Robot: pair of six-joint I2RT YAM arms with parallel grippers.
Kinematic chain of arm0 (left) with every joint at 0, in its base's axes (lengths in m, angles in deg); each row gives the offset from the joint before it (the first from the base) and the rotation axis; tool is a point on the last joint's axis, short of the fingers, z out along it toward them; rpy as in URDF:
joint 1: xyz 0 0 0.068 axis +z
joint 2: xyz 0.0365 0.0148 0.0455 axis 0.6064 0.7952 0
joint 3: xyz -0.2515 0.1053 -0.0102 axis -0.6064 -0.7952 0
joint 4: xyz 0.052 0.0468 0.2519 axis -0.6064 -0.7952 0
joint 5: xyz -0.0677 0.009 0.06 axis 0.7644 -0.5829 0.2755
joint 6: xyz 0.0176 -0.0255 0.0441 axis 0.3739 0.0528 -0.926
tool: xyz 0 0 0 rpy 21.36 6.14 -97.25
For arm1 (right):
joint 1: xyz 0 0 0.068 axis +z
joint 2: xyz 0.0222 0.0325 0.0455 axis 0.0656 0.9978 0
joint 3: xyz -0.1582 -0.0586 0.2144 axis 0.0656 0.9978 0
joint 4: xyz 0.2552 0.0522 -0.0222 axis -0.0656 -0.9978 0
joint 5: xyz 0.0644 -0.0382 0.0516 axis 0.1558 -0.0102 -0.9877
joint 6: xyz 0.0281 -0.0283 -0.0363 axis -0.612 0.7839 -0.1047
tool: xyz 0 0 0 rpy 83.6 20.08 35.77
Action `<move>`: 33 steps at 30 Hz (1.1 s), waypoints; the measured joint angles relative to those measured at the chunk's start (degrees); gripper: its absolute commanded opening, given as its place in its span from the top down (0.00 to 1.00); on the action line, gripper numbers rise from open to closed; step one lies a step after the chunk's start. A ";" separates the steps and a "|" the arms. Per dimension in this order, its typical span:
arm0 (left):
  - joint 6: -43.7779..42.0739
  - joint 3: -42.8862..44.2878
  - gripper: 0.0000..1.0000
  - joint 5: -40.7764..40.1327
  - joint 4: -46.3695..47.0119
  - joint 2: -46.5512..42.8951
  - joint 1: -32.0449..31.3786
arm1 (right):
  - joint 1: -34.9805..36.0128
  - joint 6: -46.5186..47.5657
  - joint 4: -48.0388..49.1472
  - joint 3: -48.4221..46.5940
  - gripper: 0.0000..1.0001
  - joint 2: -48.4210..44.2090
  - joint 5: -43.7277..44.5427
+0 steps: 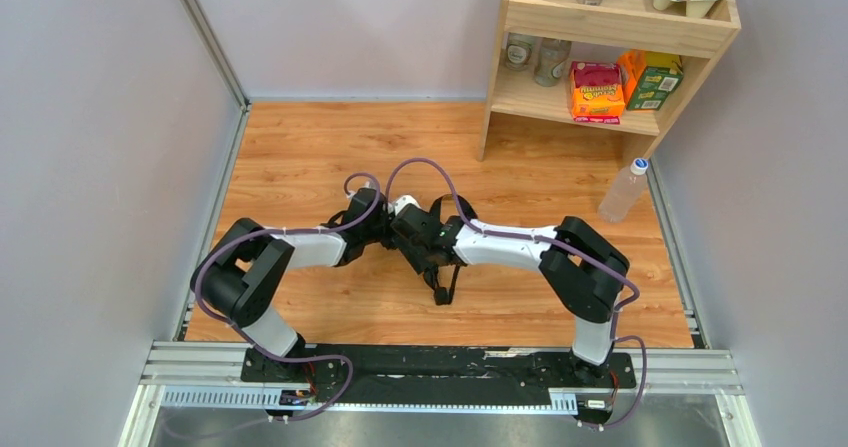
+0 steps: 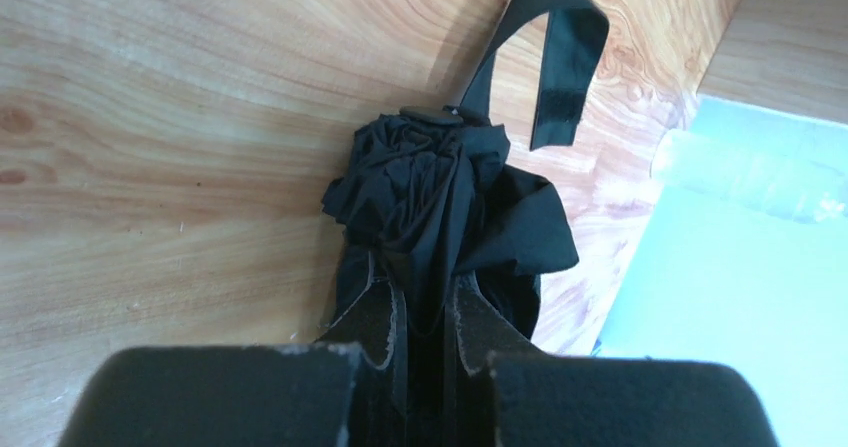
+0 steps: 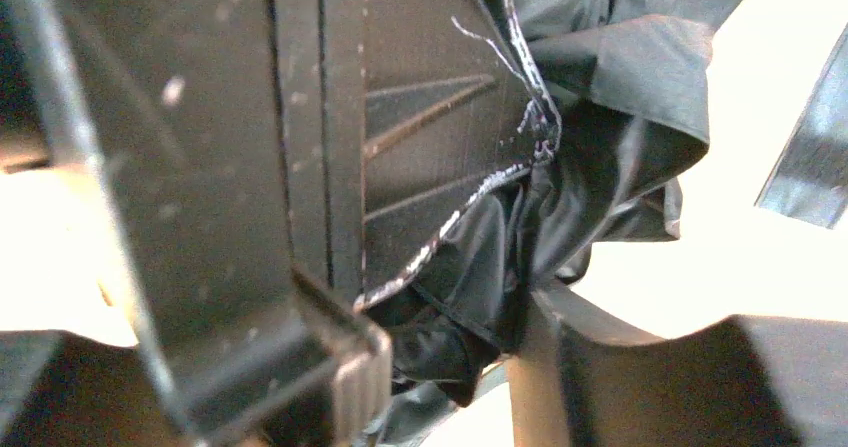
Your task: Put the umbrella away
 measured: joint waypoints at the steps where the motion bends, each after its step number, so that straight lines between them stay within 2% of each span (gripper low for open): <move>1: -0.57 0.00 1.00 -0.72 -0.07 0.00 -0.02 | 0.15 1.05 0.11 0.04 0.77 0.00 0.35; 3: -0.81 0.24 0.98 -2.47 -0.55 -0.33 0.07 | 0.26 3.26 1.70 0.90 0.97 -0.59 0.72; 5: -0.66 0.85 0.88 -4.39 -2.64 -1.14 -0.13 | 0.22 3.41 4.87 3.43 1.00 -1.73 1.46; 6: -0.17 0.63 0.78 -4.79 -2.89 -1.99 0.11 | -0.79 2.49 7.10 4.98 1.00 -2.60 0.26; 7: -0.24 0.07 0.72 -5.70 -3.34 -3.23 0.20 | -2.64 1.79 9.38 6.73 1.00 -3.56 -3.78; 8: -0.83 -0.17 0.59 -6.54 -4.17 -4.17 0.13 | -4.48 1.18 12.26 8.66 1.00 -4.39 -8.17; 9: -1.49 -0.46 0.52 -7.02 -4.83 -5.09 0.09 | -6.16 0.79 14.93 10.47 1.00 -5.09 -12.44; 10: -2.32 -0.74 0.33 -7.28 -5.38 -6.01 0.07 | -7.52 0.44 17.25 11.91 1.00 -5.46 -15.91; 11: -3.02 -1.09 0.27 -7.50 -6.40 -7.30 -0.02 | -9.20 -0.20 20.09 13.49 1.00 -5.68 -20.31; 16: -6.58 -4.94 0.25 -7.67 -13.92 -16.79 -0.92 | -16.04 -4.33 30.75 18.49 1.00 -4.61 -36.72; 22: -7.48 -9.29 0.24 -6.97 -19.21 -29.16 1.42 | -20.15 -8.37 39.47 21.22 1.00 -1.88 -47.56; 28: -7.58 -8.66 0.23 -3.52 -18.84 -29.90 4.57 | -20.81 -10.71 44.11 22.69 1.00 -0.17 -53.83; 33: -7.61 -3.54 0.23 -0.81 -21.35 -26.88 4.79 | -21.44 -12.41 45.64 24.33 1.00 -0.15 -57.46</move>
